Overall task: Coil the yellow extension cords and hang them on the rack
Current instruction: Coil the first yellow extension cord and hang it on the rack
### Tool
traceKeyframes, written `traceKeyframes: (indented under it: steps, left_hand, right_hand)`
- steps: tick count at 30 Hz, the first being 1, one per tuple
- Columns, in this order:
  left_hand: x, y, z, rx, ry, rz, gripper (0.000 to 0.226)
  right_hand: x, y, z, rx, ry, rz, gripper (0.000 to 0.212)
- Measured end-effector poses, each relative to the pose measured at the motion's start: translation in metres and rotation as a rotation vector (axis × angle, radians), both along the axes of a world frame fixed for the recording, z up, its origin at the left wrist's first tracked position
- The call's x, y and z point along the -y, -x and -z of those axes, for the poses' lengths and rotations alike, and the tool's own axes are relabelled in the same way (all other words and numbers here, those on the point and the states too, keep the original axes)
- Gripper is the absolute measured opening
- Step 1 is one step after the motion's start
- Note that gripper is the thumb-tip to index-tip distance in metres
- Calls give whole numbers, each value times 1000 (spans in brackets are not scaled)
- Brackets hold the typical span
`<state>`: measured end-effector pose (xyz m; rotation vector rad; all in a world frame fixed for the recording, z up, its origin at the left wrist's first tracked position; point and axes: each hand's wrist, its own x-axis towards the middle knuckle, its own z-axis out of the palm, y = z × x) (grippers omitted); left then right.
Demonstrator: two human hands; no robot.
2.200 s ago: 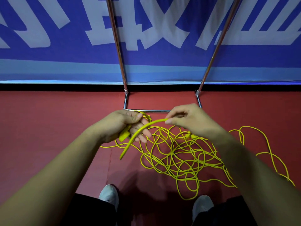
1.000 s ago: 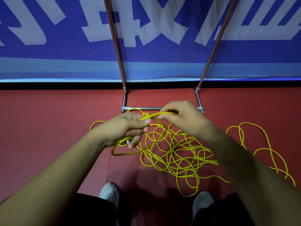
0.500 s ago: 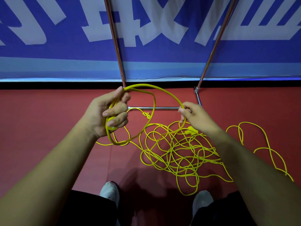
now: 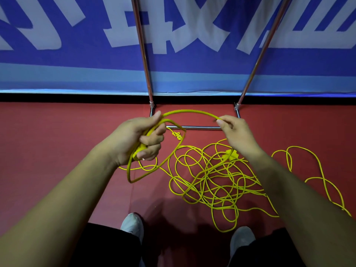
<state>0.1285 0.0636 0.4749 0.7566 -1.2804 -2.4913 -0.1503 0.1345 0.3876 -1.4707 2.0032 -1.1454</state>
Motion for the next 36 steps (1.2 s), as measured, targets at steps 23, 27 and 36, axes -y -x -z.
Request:
traceKeyframes:
  steps: [23, 27, 36]
  left_hand:
    - [40, -3, 16, -134, 2, -591, 39]
    - [37, 2, 25, 141, 242, -668, 36]
    - [15, 19, 34, 455, 494, -346, 30]
  right_hand:
    - [-32, -39, 65, 14, -837, -184, 18]
    - [-31, -60, 44, -279, -873, -310, 30]
    - [-25, -67, -14, -417, -613, -595, 23]
